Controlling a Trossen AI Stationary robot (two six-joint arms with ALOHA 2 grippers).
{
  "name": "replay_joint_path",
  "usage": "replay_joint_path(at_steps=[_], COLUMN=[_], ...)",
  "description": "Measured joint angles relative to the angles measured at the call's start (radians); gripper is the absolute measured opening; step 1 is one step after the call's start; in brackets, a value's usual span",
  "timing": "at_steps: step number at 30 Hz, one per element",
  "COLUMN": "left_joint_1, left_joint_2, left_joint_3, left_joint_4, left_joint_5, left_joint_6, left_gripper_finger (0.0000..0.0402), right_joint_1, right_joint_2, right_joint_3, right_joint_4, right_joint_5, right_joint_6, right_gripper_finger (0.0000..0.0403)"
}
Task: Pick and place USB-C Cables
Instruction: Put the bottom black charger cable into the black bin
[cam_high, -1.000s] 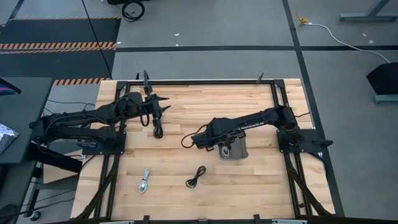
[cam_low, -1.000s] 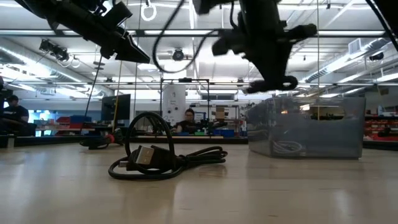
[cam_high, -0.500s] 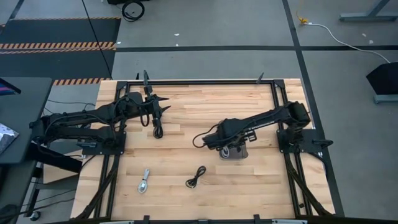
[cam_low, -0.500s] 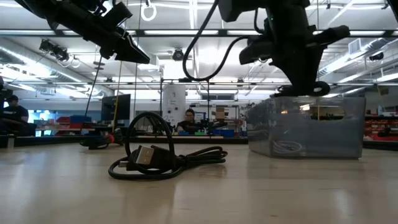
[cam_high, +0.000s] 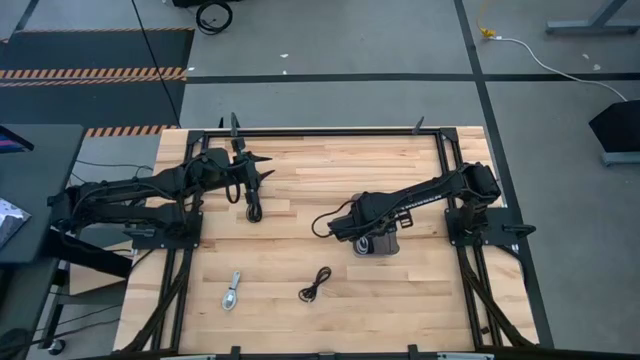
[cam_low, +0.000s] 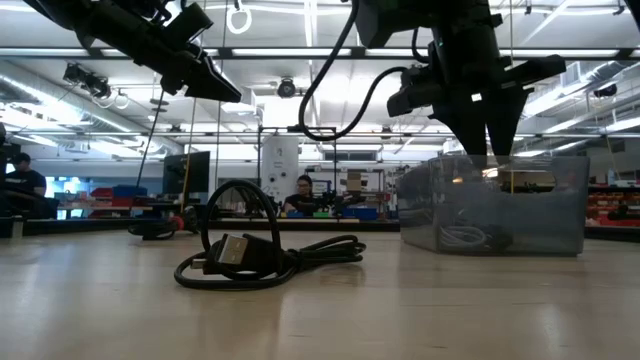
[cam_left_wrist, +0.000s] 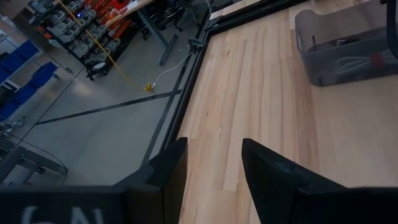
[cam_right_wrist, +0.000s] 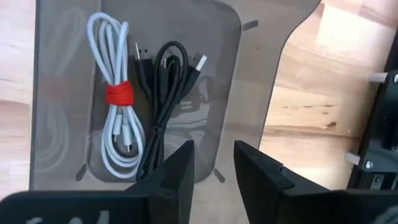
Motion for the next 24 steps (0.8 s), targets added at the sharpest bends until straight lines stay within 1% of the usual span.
replay_joint_path(at_steps=[4, 7, 9, 11, 14, 16, 19, 22, 24], left_joint_1=[0.000, 0.000, 0.000, 0.000, 0.000, -0.001, -0.017, -0.050, -0.078], left_joint_2=[0.000, 0.000, 0.000, 0.000, 0.000, 0.000, 0.000, 0.000, 0.000], left_joint_3=[0.000, 0.000, 0.000, 0.000, 0.000, 0.000, 0.000, 0.001, 0.001], left_joint_4=[0.004, 0.025, 0.044, 0.053, 0.055, 0.049, 0.021, -0.025, -0.071], left_joint_5=[0.000, 0.000, 0.000, 0.000, 0.000, 0.000, -0.001, 0.000, 0.000], left_joint_6=[0.000, 0.000, 0.000, 0.000, 0.000, -0.003, -0.007, -0.028, -0.034], left_gripper_finger=[0.0160, 0.0160, 0.0160, 0.0160, 0.0160, 0.0160, 0.0160, 0.0160, 0.0160], right_joint_1=[0.002, 0.006, 0.011, 0.023, 0.047, 0.062, 0.080, 0.096, 0.109], right_joint_2=[-0.021, -0.034, -0.039, -0.042, -0.043, -0.042, -0.023, 0.014, 0.040], right_joint_3=[0.026, 0.077, 0.131, 0.189, 0.231, 0.231, 0.233, 0.233, 0.233], right_joint_4=[0.002, 0.004, 0.014, 0.053, 0.206, 0.355, 0.533, 0.590, 0.593], right_joint_5=[0.036, 0.072, 0.103, 0.121, 0.129, 0.113, 0.054, 0.010, -0.014], right_joint_6=[-0.042, -0.126, -0.224, -0.354, -0.591, -0.747, -0.932, -1.057, -1.128], right_gripper_finger=[0.0133, 0.0136, 0.0137, 0.0136, 0.0135, 0.0135, 0.0135, 0.0134, 0.0134])
